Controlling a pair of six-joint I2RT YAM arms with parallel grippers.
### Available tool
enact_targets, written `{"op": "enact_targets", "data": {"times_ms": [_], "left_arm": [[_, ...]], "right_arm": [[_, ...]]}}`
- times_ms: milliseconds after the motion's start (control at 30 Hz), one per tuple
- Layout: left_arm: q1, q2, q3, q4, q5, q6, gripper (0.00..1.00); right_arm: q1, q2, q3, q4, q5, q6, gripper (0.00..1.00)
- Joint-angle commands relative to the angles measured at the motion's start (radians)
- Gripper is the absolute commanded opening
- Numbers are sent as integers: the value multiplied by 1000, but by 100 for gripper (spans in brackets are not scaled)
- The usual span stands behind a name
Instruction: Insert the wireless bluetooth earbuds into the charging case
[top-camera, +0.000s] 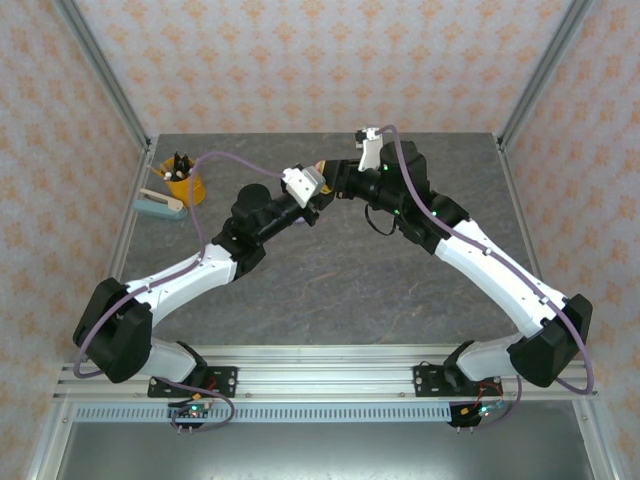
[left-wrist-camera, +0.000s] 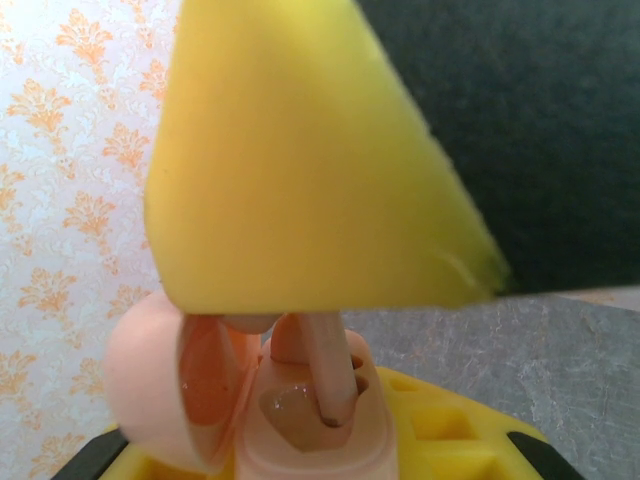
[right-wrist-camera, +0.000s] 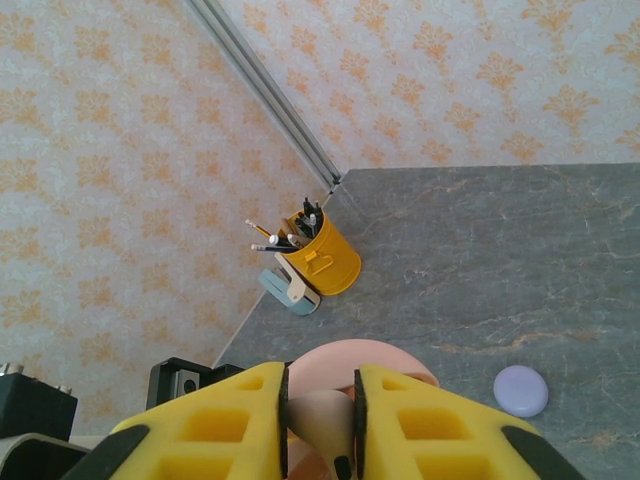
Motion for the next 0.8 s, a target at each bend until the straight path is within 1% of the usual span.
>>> {"op": "enact_targets", "data": {"times_ms": [0, 133, 333, 500, 700, 767], "left_arm": [[-8, -28, 31, 80, 15, -11, 0], [-8, -27, 26, 93, 9, -21, 0], [-1, -20, 18, 145, 13, -67, 0], [4, -15, 27, 157, 23, -88, 0], [8, -12, 31, 163, 23, -103, 0], [9, -8, 30, 166, 25, -109, 0]], "right_arm": [[18, 18, 9, -72, -35, -14, 24], [17, 20, 6, -60, -59, -10, 21], [17, 7, -10, -53, -106, -49, 21], [17, 1, -14, -62, -140, -94, 21], [17, -5, -21, -78, -142, -118, 21], [17, -3, -21, -77, -135, -115, 22]]}}
